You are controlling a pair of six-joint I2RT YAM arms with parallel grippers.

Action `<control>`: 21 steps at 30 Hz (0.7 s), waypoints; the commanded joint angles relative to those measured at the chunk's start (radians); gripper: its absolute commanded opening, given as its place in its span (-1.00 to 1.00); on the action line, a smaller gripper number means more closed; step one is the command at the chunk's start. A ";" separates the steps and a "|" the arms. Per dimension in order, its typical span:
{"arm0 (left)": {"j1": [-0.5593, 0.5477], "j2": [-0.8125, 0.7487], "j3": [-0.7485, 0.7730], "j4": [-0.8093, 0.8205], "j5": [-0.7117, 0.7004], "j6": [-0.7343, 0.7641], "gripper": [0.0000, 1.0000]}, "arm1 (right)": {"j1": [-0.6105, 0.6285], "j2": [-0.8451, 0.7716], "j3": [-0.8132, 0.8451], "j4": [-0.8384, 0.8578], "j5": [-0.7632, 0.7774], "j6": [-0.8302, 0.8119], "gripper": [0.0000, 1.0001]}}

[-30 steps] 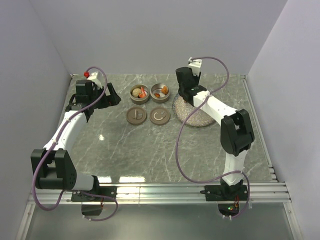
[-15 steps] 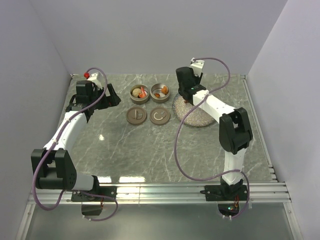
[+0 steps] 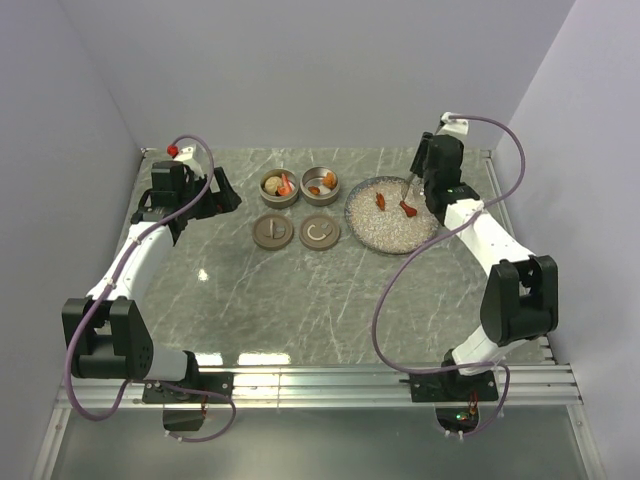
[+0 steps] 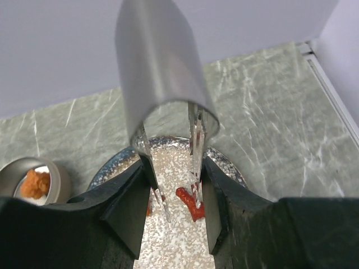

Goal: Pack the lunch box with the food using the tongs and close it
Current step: Pick up the food using the clamp

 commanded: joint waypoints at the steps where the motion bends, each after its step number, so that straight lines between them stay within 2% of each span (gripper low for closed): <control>1: 0.004 -0.013 0.037 0.003 0.003 0.003 0.99 | -0.022 -0.001 -0.014 0.078 -0.162 -0.076 -0.06; 11: 0.004 -0.026 0.063 -0.045 -0.015 -0.020 0.99 | -0.048 0.115 0.042 0.095 -0.267 -0.165 -0.04; 21: 0.004 -0.036 0.064 -0.057 -0.020 -0.035 0.99 | -0.053 0.147 0.040 0.115 -0.278 -0.261 -0.05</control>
